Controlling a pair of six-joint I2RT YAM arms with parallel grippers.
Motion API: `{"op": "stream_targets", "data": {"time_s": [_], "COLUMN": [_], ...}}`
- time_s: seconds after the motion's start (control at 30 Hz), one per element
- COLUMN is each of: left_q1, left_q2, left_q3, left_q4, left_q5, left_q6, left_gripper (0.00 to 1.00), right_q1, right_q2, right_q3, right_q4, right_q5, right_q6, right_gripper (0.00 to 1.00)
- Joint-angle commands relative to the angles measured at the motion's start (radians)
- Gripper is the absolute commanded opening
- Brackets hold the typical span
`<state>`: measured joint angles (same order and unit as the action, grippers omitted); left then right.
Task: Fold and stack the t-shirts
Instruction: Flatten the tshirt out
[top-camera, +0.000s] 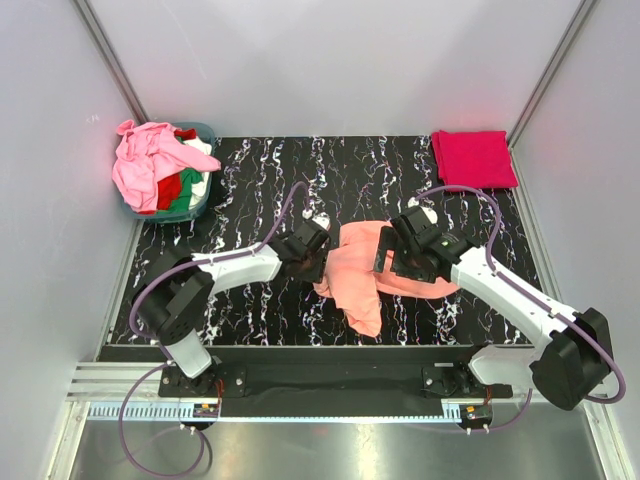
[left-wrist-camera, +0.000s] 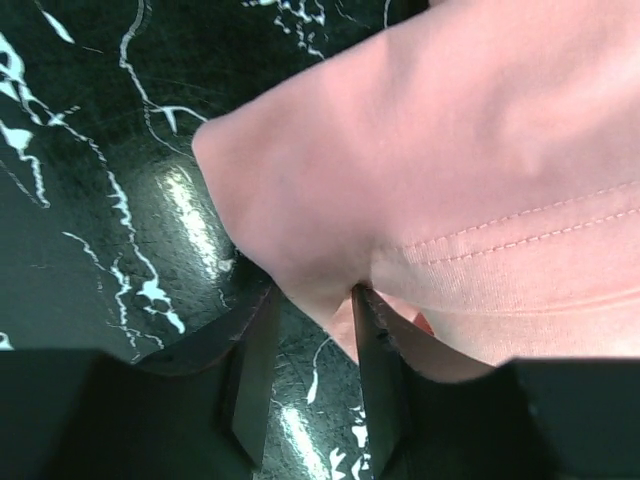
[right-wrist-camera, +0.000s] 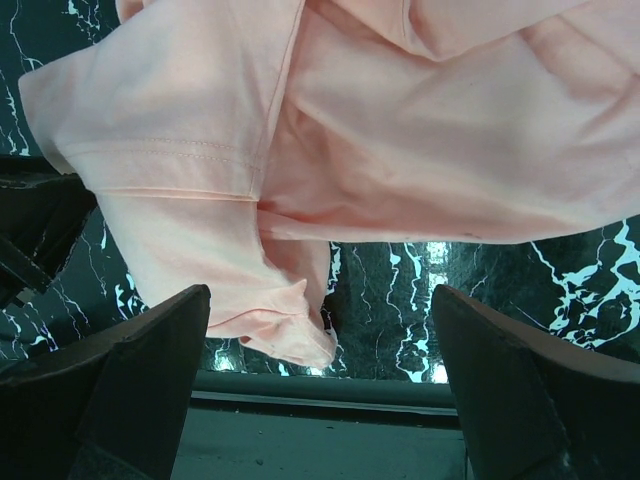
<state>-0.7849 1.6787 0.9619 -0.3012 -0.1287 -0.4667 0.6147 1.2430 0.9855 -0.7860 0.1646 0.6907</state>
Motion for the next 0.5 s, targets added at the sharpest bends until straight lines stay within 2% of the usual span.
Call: {"op": "stream_targets", "data": {"time_s": [0.0,0.07,0.1,0.13,0.33,0.47], "left_q1": [-0.005,-0.016,-0.019,-0.023,-0.037,-0.085], "left_q2": [0.006,0.000,-0.004,-0.011,-0.008,0.006], "left_q3": [0.052,0.058,0.058,0.055,0.037,0.043], "left_q4": [0.008,-0.019,-0.025,-0.027,-0.012,-0.015], "left_q5": [-0.060,-0.093,-0.106,-0.114,-0.134,-0.208], "left_q6": [0.031,0.042,0.043,0.045,0.054,0.074], "left_gripper": [0.45,0.58,0.69,0.73,0.75,0.75], "right_q1": [-0.012,-0.013,-0.012,-0.013,-0.018,-0.020], "right_q2": [-0.027,-0.030,-0.036,-0.037,-0.034,-0.045], "right_q3": [0.002,0.001,-0.001,-0.002,-0.013,-0.016], "right_q4": [-0.012,-0.013,-0.015,-0.013,-0.006,-0.009], "right_q5": [0.006,0.006,0.006,0.006,-0.008,-0.010], "right_q6": [-0.013,-0.014,-0.013,-0.014,-0.011,-0.014], "right_gripper": [1.00,1.00,1.00,1.00,1.00,1.00]}}
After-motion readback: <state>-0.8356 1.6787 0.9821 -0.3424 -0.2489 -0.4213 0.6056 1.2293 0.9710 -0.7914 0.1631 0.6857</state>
